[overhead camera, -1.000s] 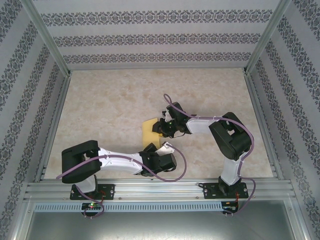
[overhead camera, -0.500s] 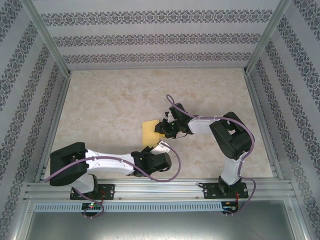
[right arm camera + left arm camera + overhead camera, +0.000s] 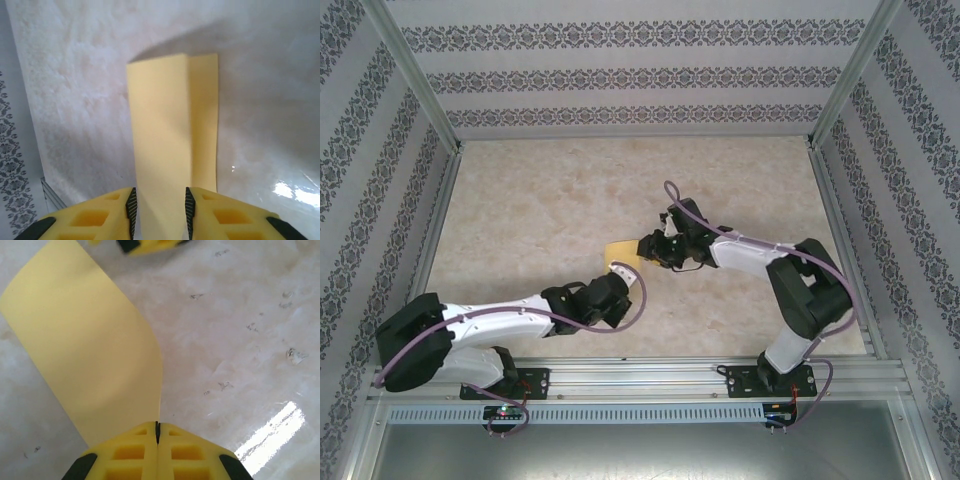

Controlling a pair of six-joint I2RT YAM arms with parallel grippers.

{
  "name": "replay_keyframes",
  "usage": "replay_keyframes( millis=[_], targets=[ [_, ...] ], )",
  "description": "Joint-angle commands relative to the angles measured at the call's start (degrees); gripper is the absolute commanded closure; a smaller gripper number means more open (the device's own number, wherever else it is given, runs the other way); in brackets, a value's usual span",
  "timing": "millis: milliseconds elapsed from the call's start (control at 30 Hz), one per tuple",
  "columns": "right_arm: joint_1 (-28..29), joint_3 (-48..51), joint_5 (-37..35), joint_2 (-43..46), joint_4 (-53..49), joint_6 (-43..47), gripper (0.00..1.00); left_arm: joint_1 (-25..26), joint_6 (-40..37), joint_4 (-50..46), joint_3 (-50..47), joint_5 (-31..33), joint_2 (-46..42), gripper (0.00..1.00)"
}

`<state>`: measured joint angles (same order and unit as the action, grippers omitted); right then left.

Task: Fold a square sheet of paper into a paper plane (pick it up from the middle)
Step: Third fold the triangle at the center of the table.

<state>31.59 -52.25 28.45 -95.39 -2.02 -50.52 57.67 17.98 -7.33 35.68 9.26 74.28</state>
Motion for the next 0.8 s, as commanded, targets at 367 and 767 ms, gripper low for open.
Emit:
replay_keyframes(
  millis=[367, 767],
  targets=[
    [3.4, -11.4, 1.5, -9.9, -5.1, 7.5, 0.87, -14.9, 1.1, 5.7, -2.3, -27.9, 1.0, 1.00],
    [3.2, -18.2, -1.7, -18.7, -15.0, 15.2, 0.89, -19.9, 1.8, 3.5, 0.0, -31.1, 3.5, 1.00]
  ],
)
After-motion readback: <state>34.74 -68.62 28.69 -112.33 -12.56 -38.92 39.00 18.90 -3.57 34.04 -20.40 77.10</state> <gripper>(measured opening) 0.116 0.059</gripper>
